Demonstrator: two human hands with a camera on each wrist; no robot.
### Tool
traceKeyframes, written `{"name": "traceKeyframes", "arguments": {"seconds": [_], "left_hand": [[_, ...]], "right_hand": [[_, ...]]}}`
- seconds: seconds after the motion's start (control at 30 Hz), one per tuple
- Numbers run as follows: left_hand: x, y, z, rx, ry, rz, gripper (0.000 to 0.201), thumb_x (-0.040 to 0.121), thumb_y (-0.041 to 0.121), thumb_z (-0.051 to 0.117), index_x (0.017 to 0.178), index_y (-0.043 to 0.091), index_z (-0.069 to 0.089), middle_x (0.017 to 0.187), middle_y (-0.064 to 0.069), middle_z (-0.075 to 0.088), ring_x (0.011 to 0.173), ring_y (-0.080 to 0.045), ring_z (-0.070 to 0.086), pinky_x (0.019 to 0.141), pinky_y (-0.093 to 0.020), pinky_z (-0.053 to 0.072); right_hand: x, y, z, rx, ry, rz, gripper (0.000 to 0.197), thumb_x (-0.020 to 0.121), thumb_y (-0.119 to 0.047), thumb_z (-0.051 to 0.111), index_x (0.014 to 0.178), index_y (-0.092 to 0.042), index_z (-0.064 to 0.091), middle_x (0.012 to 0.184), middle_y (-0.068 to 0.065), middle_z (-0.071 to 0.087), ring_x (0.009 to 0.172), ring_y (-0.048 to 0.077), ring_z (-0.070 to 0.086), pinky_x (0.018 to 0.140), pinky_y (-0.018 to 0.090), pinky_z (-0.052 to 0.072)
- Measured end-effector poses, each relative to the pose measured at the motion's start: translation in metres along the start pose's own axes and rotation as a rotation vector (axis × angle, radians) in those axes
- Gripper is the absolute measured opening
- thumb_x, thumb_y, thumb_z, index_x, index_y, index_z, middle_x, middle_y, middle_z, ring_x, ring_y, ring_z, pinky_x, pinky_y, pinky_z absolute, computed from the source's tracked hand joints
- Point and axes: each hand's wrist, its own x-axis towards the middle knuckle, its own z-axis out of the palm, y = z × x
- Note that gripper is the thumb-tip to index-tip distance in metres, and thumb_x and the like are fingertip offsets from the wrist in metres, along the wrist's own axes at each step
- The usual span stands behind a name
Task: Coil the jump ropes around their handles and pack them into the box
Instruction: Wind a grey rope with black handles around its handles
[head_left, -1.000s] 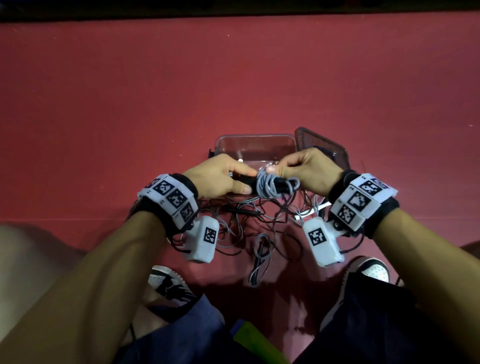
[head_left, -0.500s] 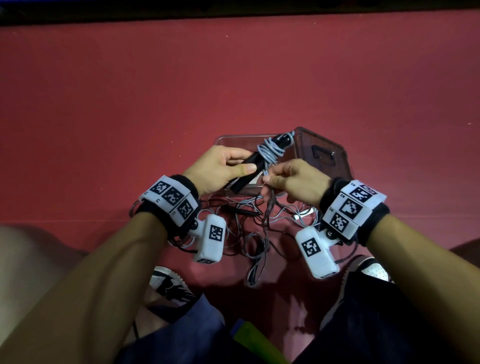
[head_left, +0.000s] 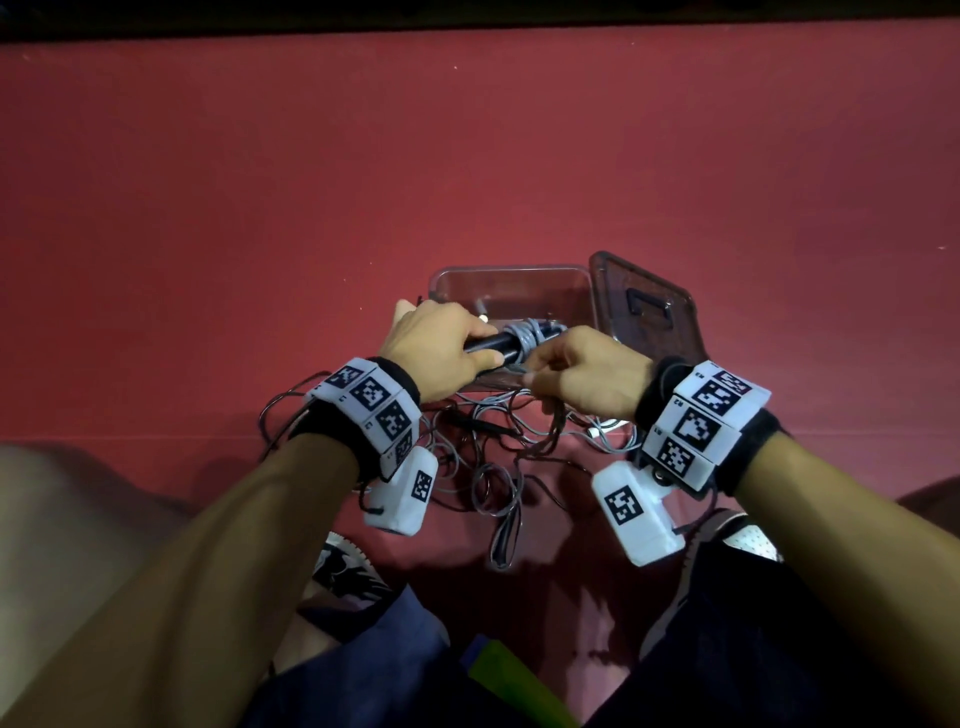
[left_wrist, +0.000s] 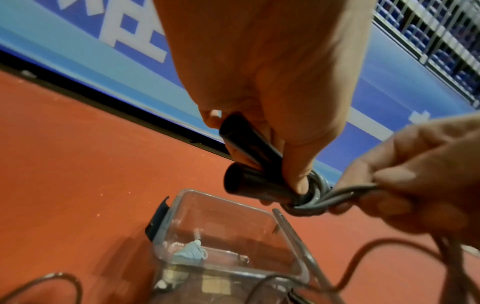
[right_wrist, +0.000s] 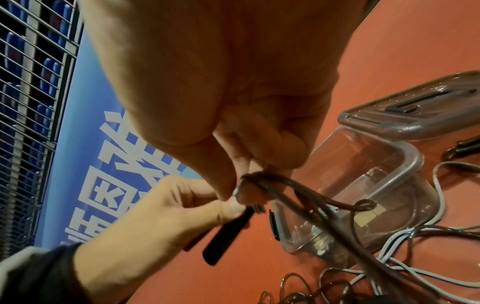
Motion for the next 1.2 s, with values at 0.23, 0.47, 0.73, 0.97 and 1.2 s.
{"name": "traceKeyframes", "arguments": {"seconds": [0.23,0.47,0.73,0.97,1.2], "left_hand": [[-0.005,0.005,0.009,0.249,-0.109,0.149,0.022,0.095,0.049,0.062,0.109,0.037,0.074,0.064,0.015,0.048,0.084,-0.018,0.053,0.098,-0.04,0.027],[-0.006,0.005,0.007,0.232,-0.166,0.219,0.029,0.091,0.042,0.07,0.119,0.042,0.071,0.076,0.017,0.045,0.099,-0.011,0.037,0.084,-0.03,0.015],[-0.009,0.005,-0.005,0.045,-0.257,0.173,0.034,0.092,0.035,0.071,0.126,0.037,0.069,0.096,0.007,0.052,0.095,-0.006,0.02,0.096,-0.031,0.018],[-0.004,0.003,-0.006,0.084,-0.242,0.219,0.037,0.088,0.038,0.075,0.123,0.046,0.068,0.103,0.009,0.063,0.115,-0.015,0.035,0.088,-0.032,0.016],[-0.003,-0.003,-0.004,-0.127,-0.323,0.165,0.031,0.088,0.03,0.077,0.118,0.038,0.074,0.086,0.024,0.06,0.11,-0.007,0.047,0.101,-0.027,0.019]], "right_hand": [[0.008,0.008,0.006,0.046,-0.004,-0.007,0.008,0.084,-0.005,0.068,0.09,-0.011,0.071,0.075,0.007,0.069,0.07,0.019,0.06,0.074,0.04,0.055],[0.01,0.012,0.005,-0.093,0.065,-0.093,0.006,0.088,-0.019,0.073,0.084,-0.017,0.068,0.065,-0.008,0.068,0.056,-0.002,0.058,0.062,0.014,0.048],[0.014,0.018,-0.005,-0.039,0.078,-0.122,0.014,0.086,-0.036,0.076,0.079,-0.025,0.074,0.074,-0.005,0.074,0.074,0.013,0.07,0.08,0.036,0.057],[0.01,0.014,-0.008,-0.17,0.111,-0.145,0.028,0.083,-0.05,0.074,0.074,-0.024,0.072,0.069,-0.008,0.072,0.066,0.002,0.066,0.066,0.021,0.048],[0.011,0.022,-0.012,-0.035,0.086,-0.142,0.027,0.08,-0.052,0.076,0.07,-0.027,0.073,0.07,-0.007,0.071,0.068,0.007,0.064,0.073,0.028,0.052]]}}
